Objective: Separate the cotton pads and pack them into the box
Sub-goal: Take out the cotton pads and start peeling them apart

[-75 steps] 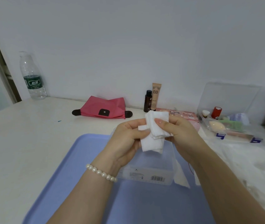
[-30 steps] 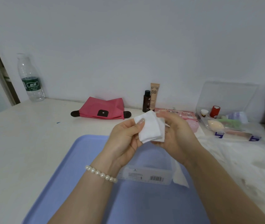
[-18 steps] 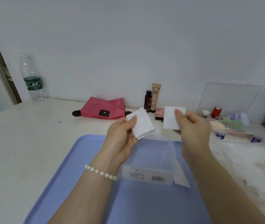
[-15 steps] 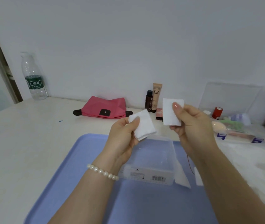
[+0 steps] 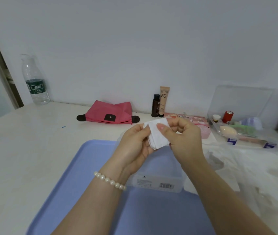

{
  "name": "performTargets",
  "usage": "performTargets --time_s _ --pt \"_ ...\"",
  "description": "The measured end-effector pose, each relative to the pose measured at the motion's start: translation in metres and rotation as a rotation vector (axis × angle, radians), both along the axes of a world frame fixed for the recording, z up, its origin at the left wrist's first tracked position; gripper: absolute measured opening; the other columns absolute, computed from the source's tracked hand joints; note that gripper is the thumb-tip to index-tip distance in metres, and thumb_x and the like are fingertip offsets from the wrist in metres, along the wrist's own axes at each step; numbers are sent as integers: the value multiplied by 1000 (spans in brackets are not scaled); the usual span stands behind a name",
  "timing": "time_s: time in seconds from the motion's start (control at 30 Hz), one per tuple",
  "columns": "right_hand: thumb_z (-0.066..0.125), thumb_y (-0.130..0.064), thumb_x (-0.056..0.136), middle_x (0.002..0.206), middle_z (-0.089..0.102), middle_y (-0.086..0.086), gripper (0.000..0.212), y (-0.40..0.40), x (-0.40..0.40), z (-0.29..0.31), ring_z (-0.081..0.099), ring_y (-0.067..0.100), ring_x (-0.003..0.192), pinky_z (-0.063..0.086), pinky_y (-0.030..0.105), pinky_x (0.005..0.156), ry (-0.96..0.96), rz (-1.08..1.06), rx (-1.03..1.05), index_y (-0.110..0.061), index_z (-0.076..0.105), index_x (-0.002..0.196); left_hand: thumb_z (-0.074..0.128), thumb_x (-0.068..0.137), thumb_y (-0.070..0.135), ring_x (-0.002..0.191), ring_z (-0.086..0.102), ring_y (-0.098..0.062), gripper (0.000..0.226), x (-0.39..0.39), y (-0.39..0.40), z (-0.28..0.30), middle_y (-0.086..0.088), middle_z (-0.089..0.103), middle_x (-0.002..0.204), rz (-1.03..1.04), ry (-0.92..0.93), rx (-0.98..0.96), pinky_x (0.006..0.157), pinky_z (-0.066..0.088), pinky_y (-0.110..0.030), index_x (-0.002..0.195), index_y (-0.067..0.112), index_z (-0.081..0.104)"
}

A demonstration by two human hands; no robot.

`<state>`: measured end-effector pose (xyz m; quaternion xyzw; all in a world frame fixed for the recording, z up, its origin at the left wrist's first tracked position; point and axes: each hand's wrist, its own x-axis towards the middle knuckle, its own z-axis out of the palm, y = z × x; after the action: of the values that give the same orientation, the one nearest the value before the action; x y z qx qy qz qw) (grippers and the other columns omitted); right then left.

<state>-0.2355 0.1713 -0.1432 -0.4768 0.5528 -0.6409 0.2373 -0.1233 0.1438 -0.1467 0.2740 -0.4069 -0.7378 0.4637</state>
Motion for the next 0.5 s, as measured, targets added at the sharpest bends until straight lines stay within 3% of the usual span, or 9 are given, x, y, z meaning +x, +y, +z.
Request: performTargets --time_s 0.1,0.23,0.33,0.4,0.5 --pt "72 -9 78 80 65 21 14 0 0 -1 63 27 75 53 40 71 24 -33 -16 -18 63 73 42 98 15 85 69 -24 25 0 -1 0 -17 71 98 -3 -13 16 76 57 -34 103 -2 60" --pt "74 -13 77 77 62 26 13 -2 -2 -3 58 25 69 52 42 71 61 -60 -28 -16 62 74 54 84 35 100 67 -26 42 -2 2 1 -18 70 106 -45 -22 -11 90 53 -40 106 -1 62" --pt "74 -20 77 68 56 23 15 -2 -2 -3 56 33 64 51 42 68 84 -87 -7 -14 60 78 66 77 12 93 69 -26 46 -3 0 -3 -19 68 106 13 -8 6 79 58 -35 117 -4 52" --pt "71 -27 80 62 53 11 16 -1 -4 0 55 26 60 49 39 64 33 -133 -19 -18 57 80 61 83 -3 84 69 -24 34 -2 -1 -4 -15 68 99 68 -15 24 73 58 -32 116 -3 52" --pt "64 -29 86 55 49 2 21 2 -12 12 45 15 52 38 31 55 -55 -188 -46 -17 55 72 61 82 -7 83 67 -22 25 -1 -4 -5 -12 67 95 208 -74 -21 70 57 -30 104 4 55"
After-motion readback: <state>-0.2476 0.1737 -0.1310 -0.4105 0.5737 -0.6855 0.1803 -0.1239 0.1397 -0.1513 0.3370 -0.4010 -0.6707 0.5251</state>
